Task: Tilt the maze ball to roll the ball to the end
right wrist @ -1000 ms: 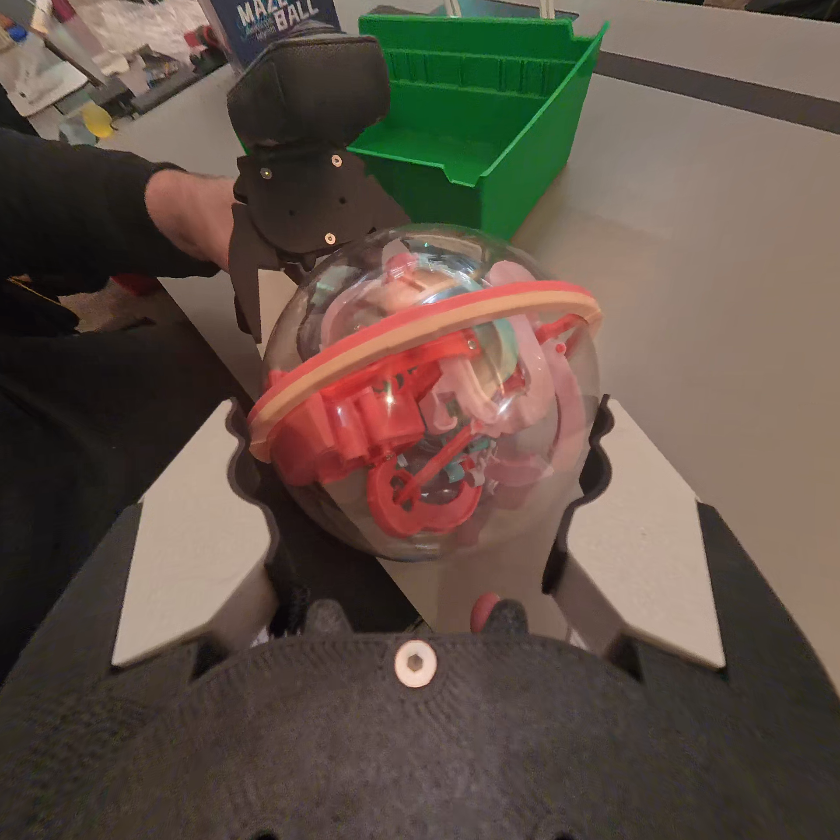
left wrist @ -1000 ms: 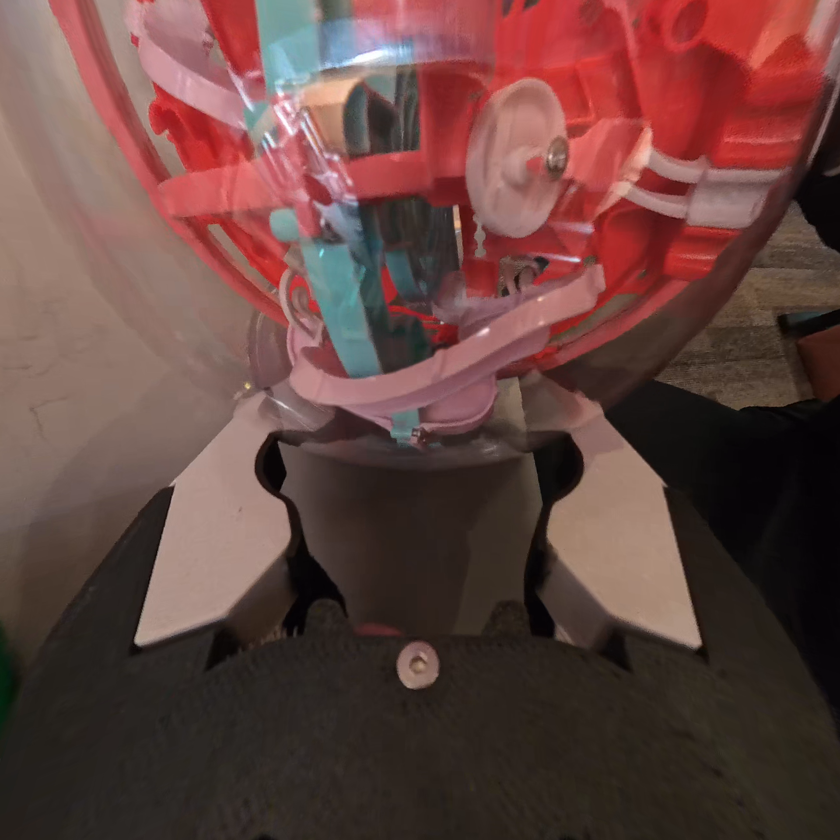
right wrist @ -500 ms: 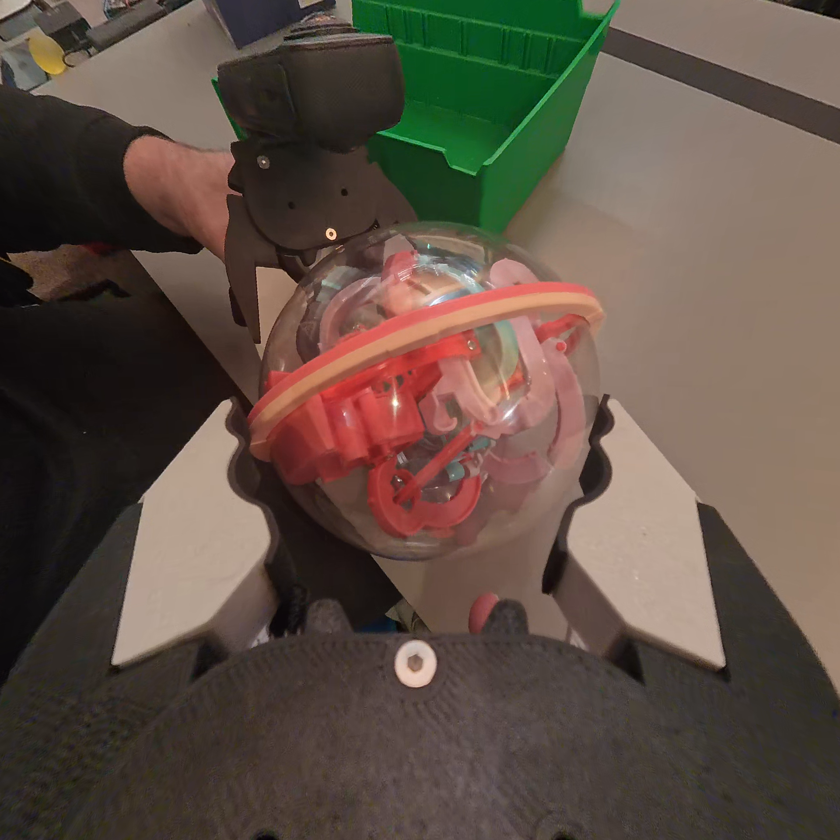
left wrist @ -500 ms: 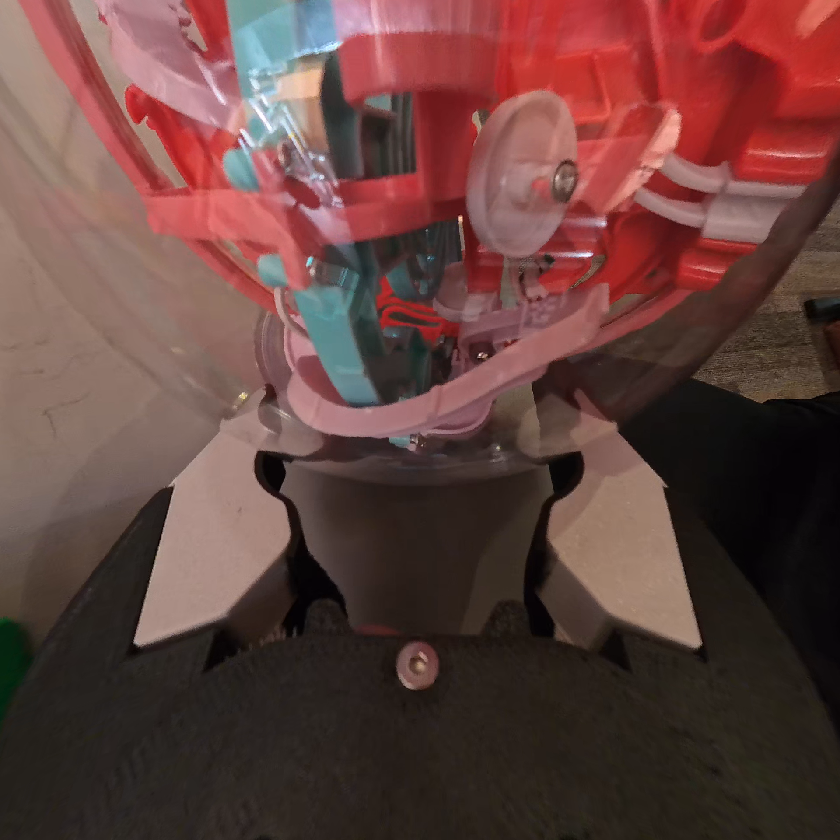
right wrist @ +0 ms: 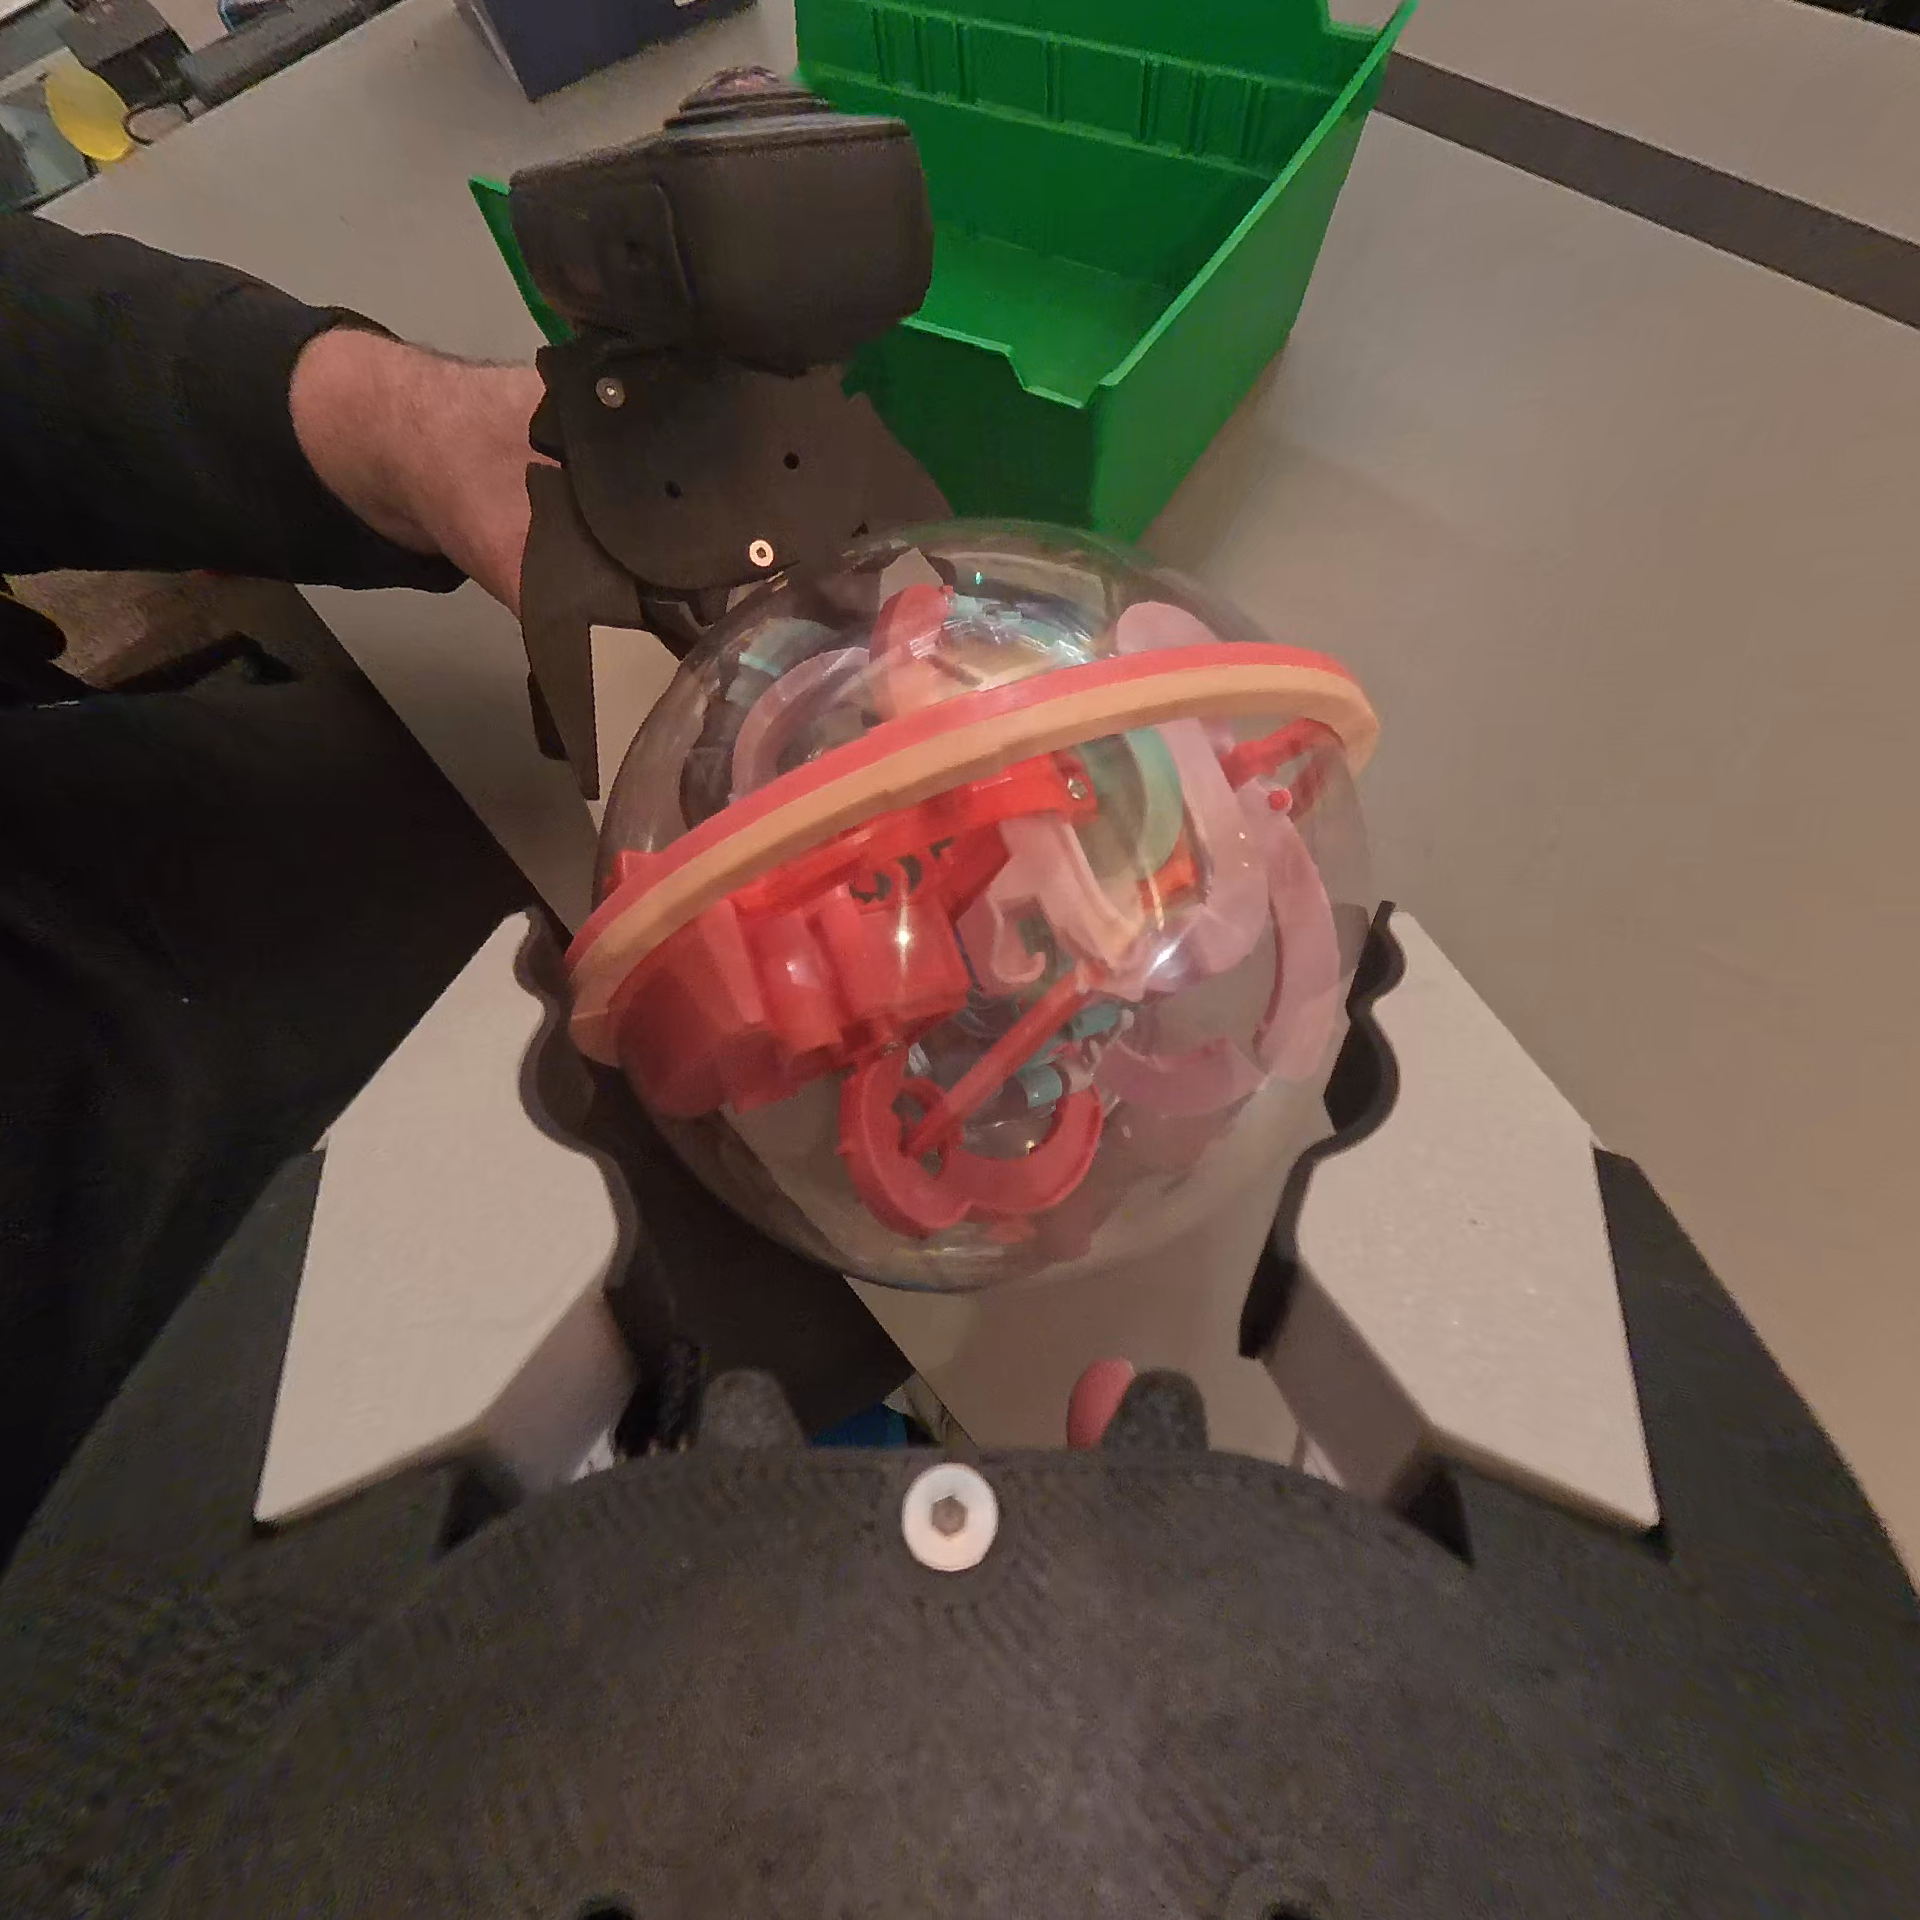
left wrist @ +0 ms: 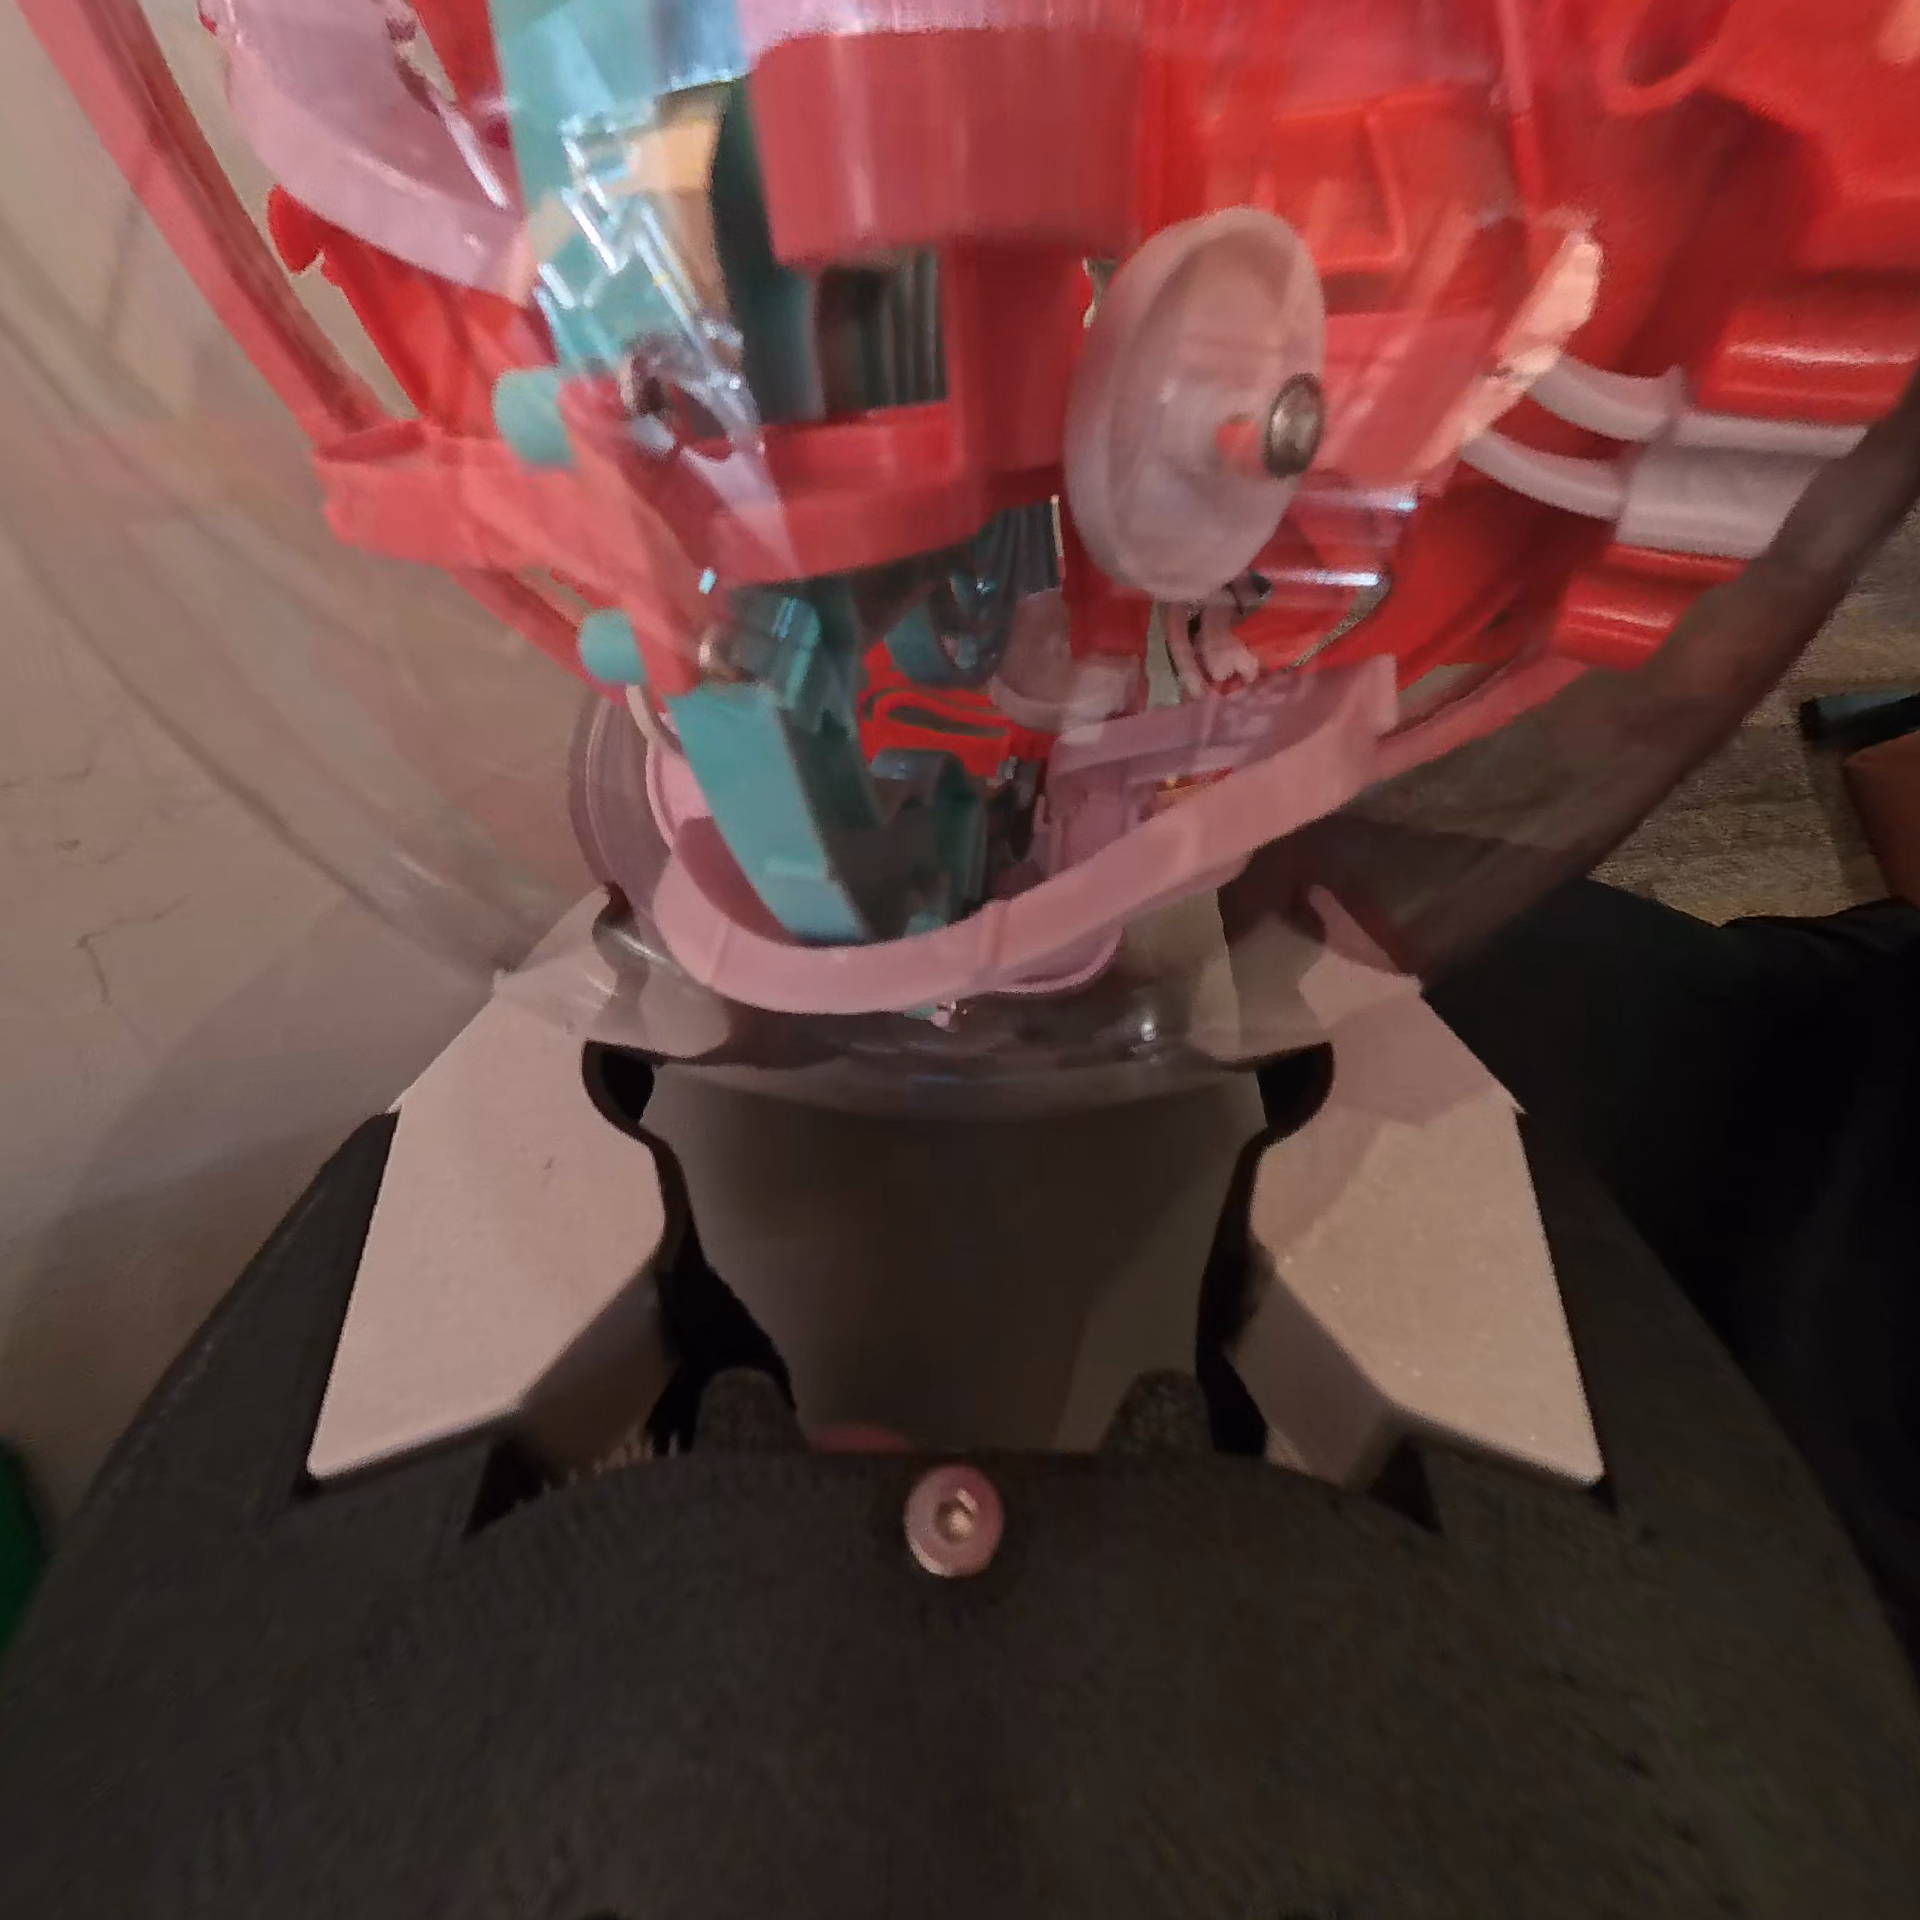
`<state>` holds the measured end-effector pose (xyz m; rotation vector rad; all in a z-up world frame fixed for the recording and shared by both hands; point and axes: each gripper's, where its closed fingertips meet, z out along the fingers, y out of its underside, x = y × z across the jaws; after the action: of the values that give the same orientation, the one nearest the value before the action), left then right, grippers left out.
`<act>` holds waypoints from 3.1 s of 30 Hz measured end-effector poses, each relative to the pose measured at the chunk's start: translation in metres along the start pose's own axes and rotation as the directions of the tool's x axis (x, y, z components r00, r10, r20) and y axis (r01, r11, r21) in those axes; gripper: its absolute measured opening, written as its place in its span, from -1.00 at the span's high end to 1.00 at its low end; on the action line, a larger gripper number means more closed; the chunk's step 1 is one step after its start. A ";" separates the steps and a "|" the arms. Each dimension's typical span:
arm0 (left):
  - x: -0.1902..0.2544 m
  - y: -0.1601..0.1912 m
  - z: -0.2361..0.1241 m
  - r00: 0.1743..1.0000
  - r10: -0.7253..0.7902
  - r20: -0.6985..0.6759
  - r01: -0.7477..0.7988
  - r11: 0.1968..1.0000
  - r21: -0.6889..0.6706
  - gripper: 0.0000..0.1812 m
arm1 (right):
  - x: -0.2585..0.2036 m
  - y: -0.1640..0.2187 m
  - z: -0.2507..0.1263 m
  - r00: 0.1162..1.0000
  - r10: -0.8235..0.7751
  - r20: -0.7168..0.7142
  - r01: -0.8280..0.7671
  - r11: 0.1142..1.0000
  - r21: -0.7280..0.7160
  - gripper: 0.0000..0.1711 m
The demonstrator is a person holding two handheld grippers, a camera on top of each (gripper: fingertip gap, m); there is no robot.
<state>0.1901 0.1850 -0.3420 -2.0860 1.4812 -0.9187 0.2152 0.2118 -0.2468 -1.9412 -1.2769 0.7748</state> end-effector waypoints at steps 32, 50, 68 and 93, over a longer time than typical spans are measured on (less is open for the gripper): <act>0.007 -0.007 -0.006 0.988 -0.109 -0.105 0.111 0.994 0.010 -0.19 | 0.020 0.001 -0.005 0.936 0.282 0.210 -0.300 0.952 0.061 -0.69; 0.005 -0.014 -0.006 0.988 -0.121 -0.100 0.123 0.992 0.018 -0.23 | 0.031 0.004 -0.008 0.887 0.384 0.256 -0.409 0.911 0.051 -0.68; 0.005 -0.008 -0.010 0.989 -0.124 -0.085 0.124 0.992 0.000 -0.22 | 0.025 0.005 -0.003 0.887 0.394 0.242 -0.406 0.914 0.002 -0.68; -0.001 -0.004 -0.018 0.999 -0.052 -0.017 0.052 0.999 0.012 -0.27 | 0.017 0.010 -0.001 0.904 0.354 0.239 -0.365 0.931 0.003 -0.69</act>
<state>0.1796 0.1875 -0.3276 -2.1216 1.4323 -0.9648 0.2271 0.2250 -0.2561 -2.1240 -1.0264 1.2406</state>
